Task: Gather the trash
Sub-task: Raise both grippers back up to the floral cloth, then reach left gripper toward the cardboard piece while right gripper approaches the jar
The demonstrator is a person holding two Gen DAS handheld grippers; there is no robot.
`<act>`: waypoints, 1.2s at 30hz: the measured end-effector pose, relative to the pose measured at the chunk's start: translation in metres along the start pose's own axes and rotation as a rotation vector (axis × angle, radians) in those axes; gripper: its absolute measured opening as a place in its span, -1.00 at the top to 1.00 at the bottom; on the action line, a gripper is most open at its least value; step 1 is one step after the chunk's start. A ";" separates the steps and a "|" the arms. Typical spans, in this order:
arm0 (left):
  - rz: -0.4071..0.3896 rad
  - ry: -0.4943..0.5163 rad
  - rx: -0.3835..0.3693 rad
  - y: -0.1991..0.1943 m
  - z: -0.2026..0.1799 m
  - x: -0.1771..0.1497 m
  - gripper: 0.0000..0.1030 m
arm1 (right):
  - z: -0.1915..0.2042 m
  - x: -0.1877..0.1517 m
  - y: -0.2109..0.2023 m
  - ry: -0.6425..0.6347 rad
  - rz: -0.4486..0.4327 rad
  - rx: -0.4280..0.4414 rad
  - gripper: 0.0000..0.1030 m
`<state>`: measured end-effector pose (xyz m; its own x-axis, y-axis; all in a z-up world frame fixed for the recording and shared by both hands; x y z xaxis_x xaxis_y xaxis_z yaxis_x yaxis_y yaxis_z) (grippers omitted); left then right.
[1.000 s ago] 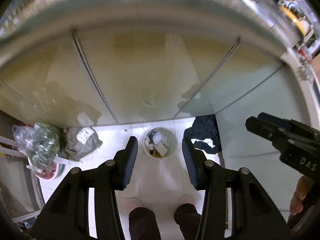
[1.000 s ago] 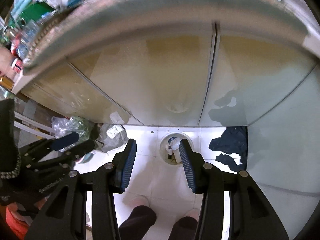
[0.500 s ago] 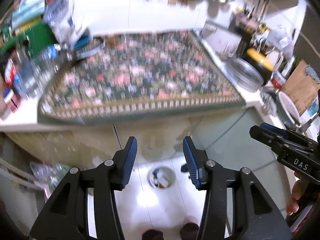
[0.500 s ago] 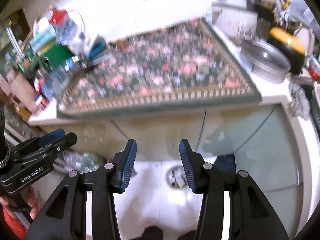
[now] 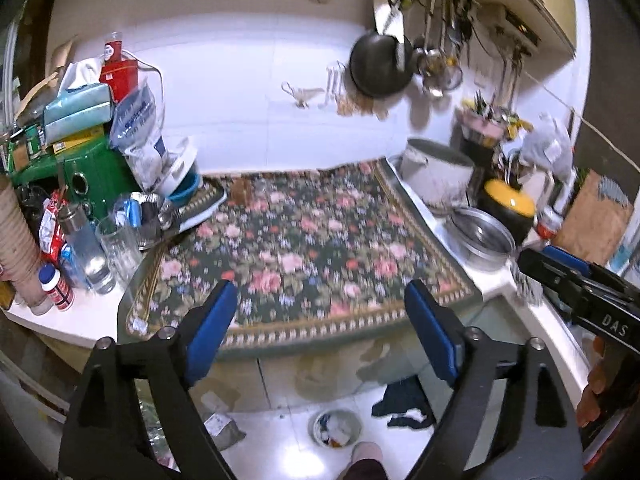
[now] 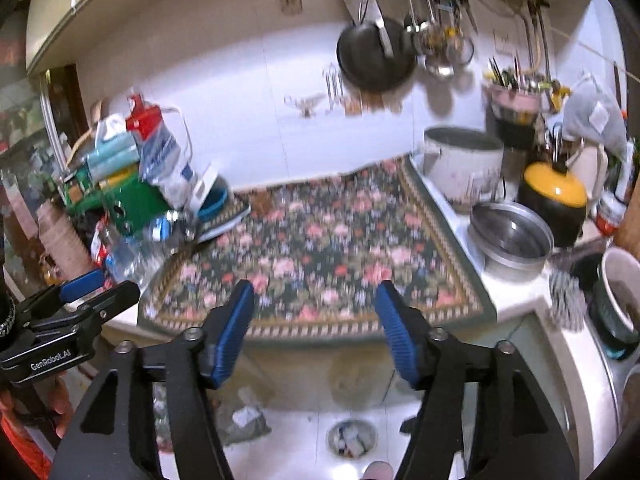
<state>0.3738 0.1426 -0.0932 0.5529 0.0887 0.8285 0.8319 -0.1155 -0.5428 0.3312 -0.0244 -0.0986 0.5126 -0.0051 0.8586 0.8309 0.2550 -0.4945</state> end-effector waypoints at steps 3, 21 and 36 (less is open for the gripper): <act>-0.019 -0.005 0.031 0.015 -0.001 0.019 -0.67 | -0.005 0.019 0.009 -0.015 -0.037 0.021 -0.22; 0.056 -0.241 0.292 0.156 0.056 0.079 -0.67 | -0.047 0.104 0.136 -0.148 0.045 0.217 -0.22; 0.187 -0.185 0.234 0.348 0.140 0.124 -0.67 | -0.017 0.141 0.268 -0.078 0.133 0.199 -0.22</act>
Point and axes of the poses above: each gripper's, at about its wrist camera, not at the fingertips, and y roughly the way its jaws point, z to its left, x to its top, the point moved 8 cm from there along y, roughly the way its jaws point
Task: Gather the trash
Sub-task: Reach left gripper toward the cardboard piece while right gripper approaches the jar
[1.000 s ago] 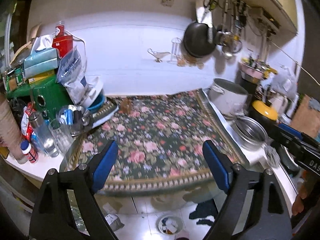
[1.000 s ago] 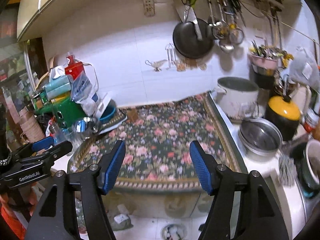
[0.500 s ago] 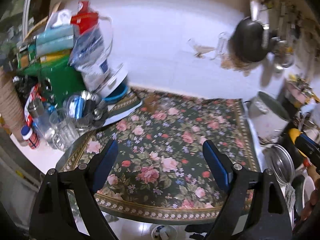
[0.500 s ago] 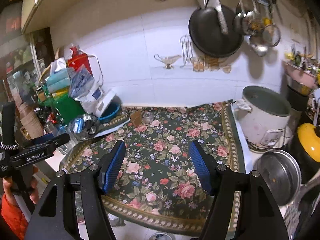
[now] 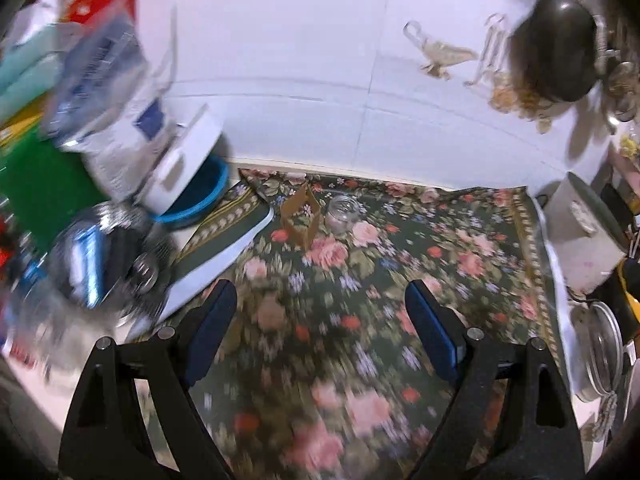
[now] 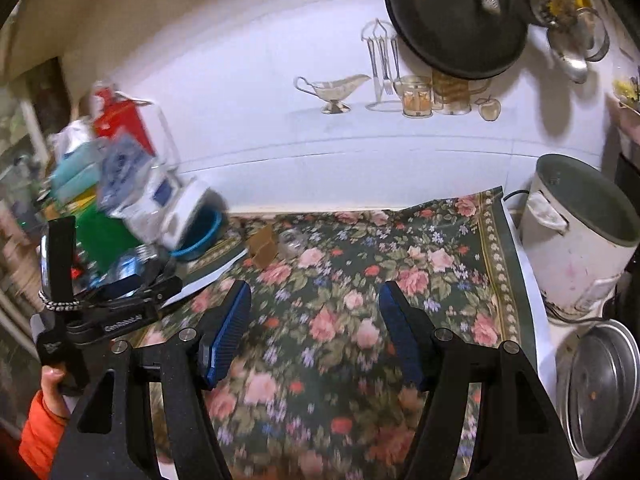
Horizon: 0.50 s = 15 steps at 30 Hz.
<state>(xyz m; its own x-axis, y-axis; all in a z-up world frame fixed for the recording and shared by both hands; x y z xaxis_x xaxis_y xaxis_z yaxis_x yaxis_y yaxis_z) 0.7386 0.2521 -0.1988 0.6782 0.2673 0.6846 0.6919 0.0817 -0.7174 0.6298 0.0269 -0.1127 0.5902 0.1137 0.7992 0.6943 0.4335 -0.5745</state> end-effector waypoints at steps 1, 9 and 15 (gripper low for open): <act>0.014 -0.002 -0.012 0.016 0.003 0.006 -0.64 | 0.000 0.004 0.014 0.011 0.010 -0.010 -0.22; 0.180 0.045 -0.051 0.165 0.031 0.029 -0.33 | 0.005 0.017 0.133 0.039 0.137 -0.079 -0.22; 0.264 0.044 -0.088 0.223 0.036 0.024 0.17 | 0.007 0.013 0.203 0.050 0.234 -0.071 -0.22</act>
Point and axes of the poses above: each gripper's, at about its wrist camera, not at the fingertips, and y roughly the way its jaws point, z to its left, x to its top, the point moved 8 cm from there along y, roughly the way its jaws point
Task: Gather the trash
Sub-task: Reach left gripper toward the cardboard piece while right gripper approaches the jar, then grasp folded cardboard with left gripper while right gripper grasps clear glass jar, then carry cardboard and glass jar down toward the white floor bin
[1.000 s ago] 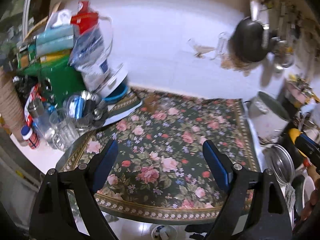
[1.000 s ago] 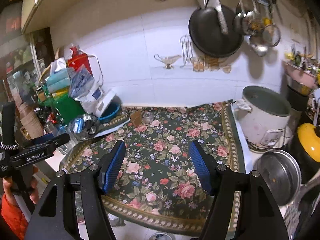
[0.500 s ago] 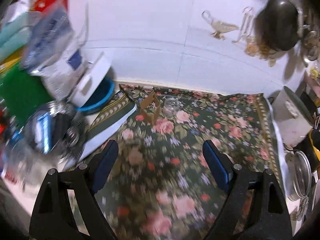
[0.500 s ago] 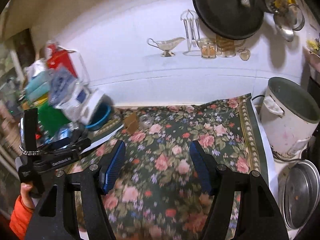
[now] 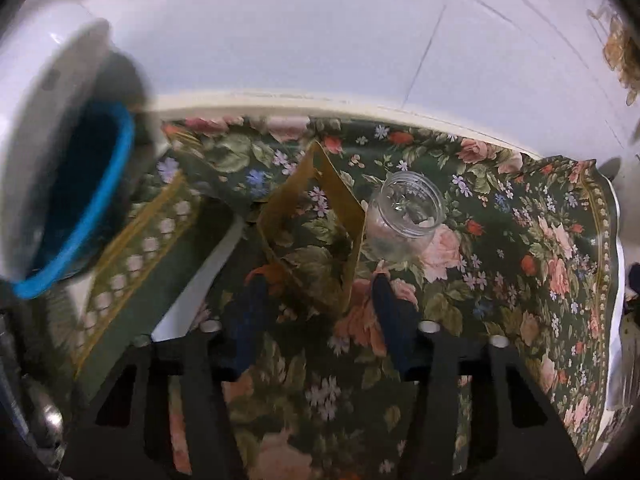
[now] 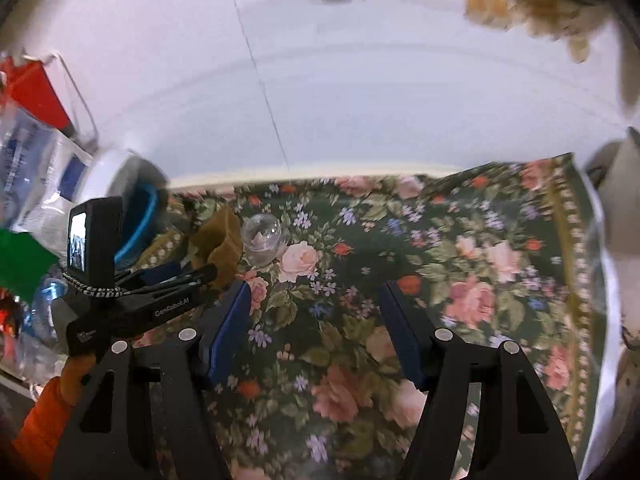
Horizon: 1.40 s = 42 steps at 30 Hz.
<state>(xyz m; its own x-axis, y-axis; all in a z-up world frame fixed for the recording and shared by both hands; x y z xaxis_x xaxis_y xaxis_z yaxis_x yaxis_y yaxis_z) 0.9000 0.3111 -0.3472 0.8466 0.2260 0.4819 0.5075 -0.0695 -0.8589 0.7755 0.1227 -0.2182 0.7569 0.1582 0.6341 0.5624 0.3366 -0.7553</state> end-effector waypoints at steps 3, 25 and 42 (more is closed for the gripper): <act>-0.015 -0.005 -0.023 0.004 0.004 0.003 0.51 | 0.006 0.004 0.027 -0.011 0.031 0.006 -0.22; -0.162 -0.005 0.005 -0.056 0.042 0.001 0.74 | 0.059 0.014 0.167 0.064 0.195 0.030 -0.21; -0.269 0.042 0.014 -0.142 -0.020 -0.006 0.74 | 0.039 0.009 0.006 -0.003 -0.048 0.067 0.05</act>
Point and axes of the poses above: each gripper's, at about its wrist camera, not at the fingertips, and y roughly the way its jaws point, z to its left, x to its top, the point moved 8 cm from there along y, roughly the way its jaws point
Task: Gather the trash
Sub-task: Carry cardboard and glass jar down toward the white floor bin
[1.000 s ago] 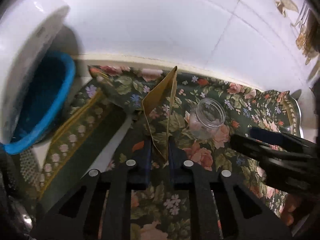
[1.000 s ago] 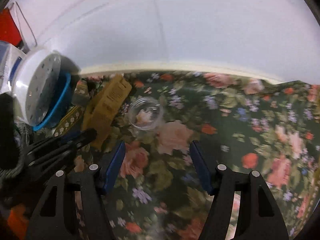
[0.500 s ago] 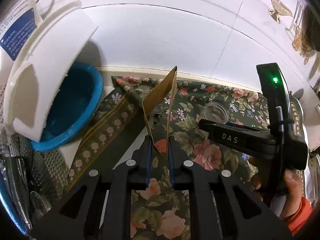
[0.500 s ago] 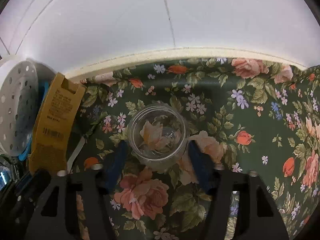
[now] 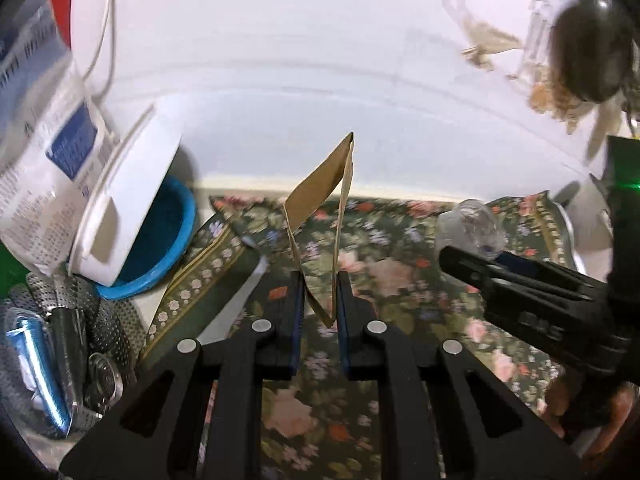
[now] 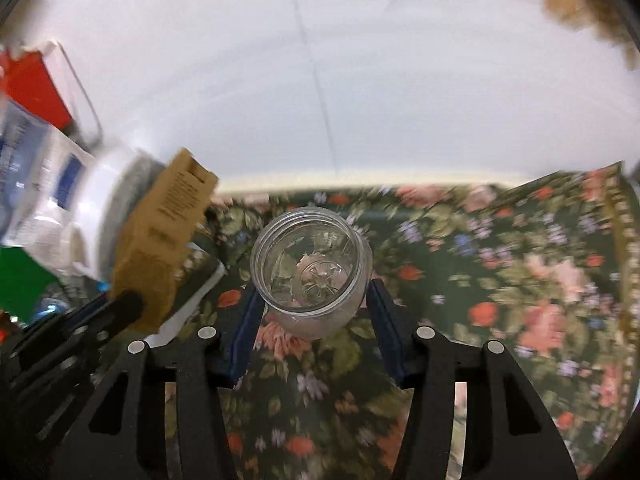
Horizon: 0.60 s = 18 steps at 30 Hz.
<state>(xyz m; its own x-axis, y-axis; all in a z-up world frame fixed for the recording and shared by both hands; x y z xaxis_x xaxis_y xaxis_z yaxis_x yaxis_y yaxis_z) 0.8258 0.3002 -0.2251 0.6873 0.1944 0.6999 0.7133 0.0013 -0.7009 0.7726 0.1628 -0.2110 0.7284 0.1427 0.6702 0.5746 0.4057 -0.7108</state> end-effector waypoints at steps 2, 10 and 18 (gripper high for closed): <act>-0.019 0.010 -0.010 -0.018 -0.018 0.000 0.73 | -0.006 0.000 -0.030 0.000 -0.034 0.005 0.05; -0.106 0.013 0.007 -0.095 -0.079 -0.030 0.73 | -0.030 -0.023 -0.123 0.009 -0.134 0.047 0.05; -0.136 -0.046 0.026 -0.169 -0.126 -0.088 0.73 | -0.056 -0.080 -0.211 -0.056 -0.183 0.053 0.04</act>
<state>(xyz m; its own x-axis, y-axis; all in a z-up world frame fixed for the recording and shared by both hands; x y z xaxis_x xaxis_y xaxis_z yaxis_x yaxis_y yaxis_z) 0.6617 0.1592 -0.1512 0.5769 0.2353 0.7822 0.7954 0.0561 -0.6035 0.6141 0.0151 -0.1260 0.5909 0.1111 0.7991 0.6742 0.4760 -0.5647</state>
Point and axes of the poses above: each gripper's, at about its wrist camera, not at the fingertips, and y roughly the way its jaws point, z to its left, x to its top, the point moved 8 cm from there along y, roughly the way its jaws point
